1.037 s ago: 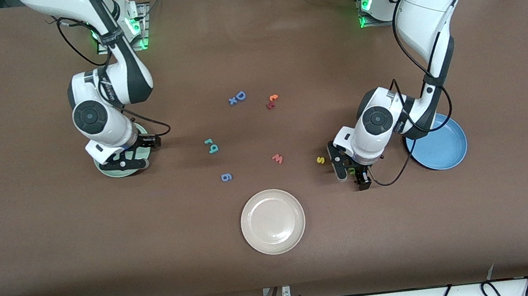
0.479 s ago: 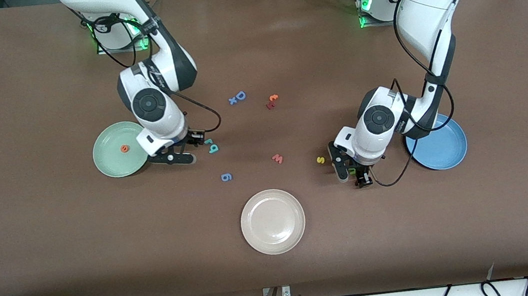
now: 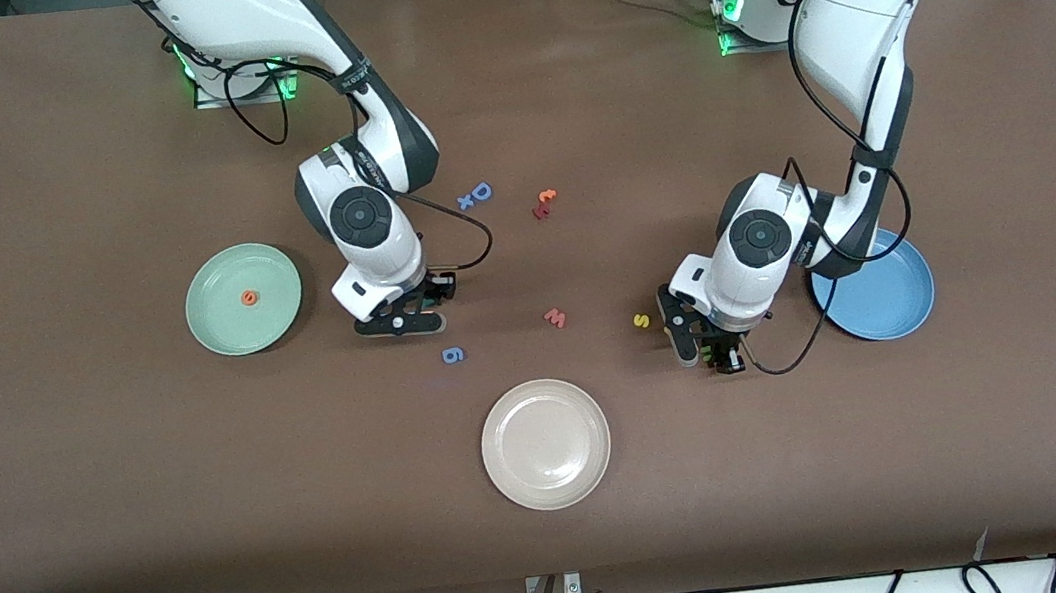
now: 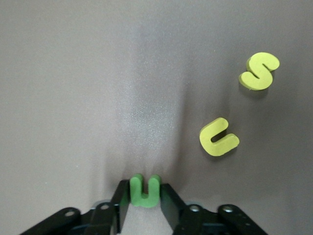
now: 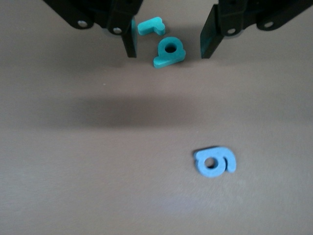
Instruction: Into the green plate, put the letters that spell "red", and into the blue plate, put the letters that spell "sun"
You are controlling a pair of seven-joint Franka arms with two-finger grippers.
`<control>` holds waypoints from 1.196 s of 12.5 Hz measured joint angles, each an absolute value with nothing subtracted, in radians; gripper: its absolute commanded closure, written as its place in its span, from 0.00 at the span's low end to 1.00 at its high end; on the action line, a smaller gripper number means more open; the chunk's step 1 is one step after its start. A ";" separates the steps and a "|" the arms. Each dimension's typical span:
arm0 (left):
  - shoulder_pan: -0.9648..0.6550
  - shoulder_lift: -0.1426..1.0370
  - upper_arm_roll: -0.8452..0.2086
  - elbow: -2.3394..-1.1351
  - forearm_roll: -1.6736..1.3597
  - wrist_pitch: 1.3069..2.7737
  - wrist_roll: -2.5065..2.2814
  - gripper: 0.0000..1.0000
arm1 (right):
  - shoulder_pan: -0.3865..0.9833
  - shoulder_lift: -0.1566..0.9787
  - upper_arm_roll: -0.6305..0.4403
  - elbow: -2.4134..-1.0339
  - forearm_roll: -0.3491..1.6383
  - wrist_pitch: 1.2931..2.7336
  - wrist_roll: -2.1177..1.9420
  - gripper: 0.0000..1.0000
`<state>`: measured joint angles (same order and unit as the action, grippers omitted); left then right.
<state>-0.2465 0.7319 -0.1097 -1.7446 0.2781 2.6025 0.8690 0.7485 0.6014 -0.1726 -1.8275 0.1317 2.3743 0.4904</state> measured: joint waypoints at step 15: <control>0.012 0.521 -0.092 -1.734 0.025 2.231 0.813 1.00 | 0.740 0.640 -0.164 -1.827 0.132 2.399 0.373 0.45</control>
<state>0.0119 0.5213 -0.0919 -1.7342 0.0255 2.2315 0.8130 0.7396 0.6397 -0.1643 -1.8266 0.1319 2.3991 0.3731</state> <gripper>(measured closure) 0.705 0.423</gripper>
